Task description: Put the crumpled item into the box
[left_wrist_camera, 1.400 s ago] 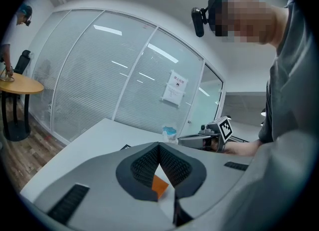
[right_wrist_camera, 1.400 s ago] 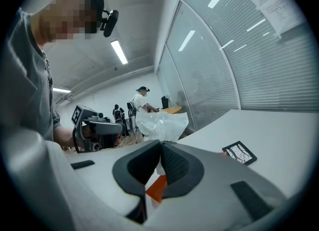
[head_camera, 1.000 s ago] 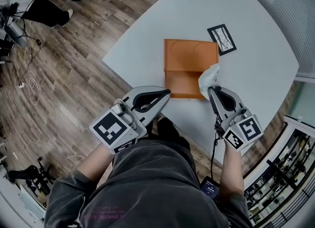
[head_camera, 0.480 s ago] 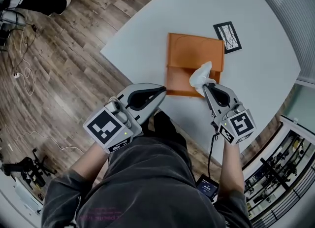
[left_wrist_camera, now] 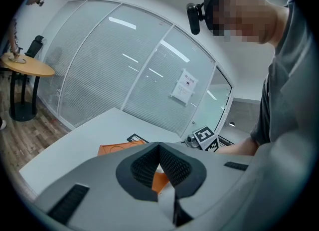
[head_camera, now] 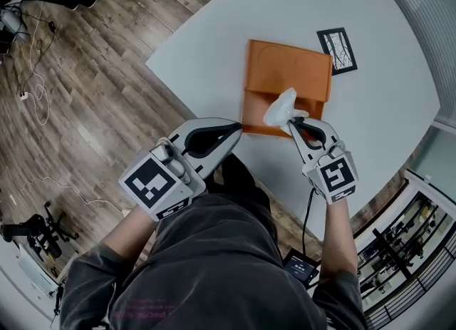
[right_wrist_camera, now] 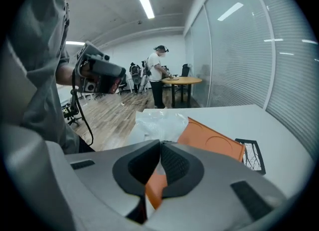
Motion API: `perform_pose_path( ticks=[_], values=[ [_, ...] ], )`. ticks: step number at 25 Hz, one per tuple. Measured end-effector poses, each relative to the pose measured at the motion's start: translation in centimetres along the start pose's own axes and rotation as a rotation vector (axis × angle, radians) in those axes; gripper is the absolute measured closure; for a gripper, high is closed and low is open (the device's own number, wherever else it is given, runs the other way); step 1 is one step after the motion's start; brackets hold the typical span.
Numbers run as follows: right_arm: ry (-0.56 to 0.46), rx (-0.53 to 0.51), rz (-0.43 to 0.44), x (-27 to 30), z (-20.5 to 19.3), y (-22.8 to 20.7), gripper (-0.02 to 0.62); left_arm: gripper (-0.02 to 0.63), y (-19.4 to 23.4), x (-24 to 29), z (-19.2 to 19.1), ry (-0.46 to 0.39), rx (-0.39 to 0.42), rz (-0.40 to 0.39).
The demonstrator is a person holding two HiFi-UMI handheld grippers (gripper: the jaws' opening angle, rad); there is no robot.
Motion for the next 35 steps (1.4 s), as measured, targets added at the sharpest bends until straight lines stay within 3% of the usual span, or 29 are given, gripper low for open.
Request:
perform_pose_path(
  ticks=[6, 35],
  values=[
    [0.097, -0.126, 0.043, 1.4, -1.5, 0.9, 0.588, 0.594, -0.1, -0.2, -0.3, 0.003, -0.011, 0.016],
    [0.318, -0.315, 0.165, 5.1, -5.2, 0.1, 0.588, 0.594, 1.0, 0.0, -1.0, 0.006, -0.045, 0.052]
  ],
)
Point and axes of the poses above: the fingertips, and each gripper's own axes: x forward along the fingers, y to its left, z out of its top, the point moved 10 cm from there along -x, backward along the fingers, and after that the axes turned 7 degrees about -y, right-handed, at the moved point
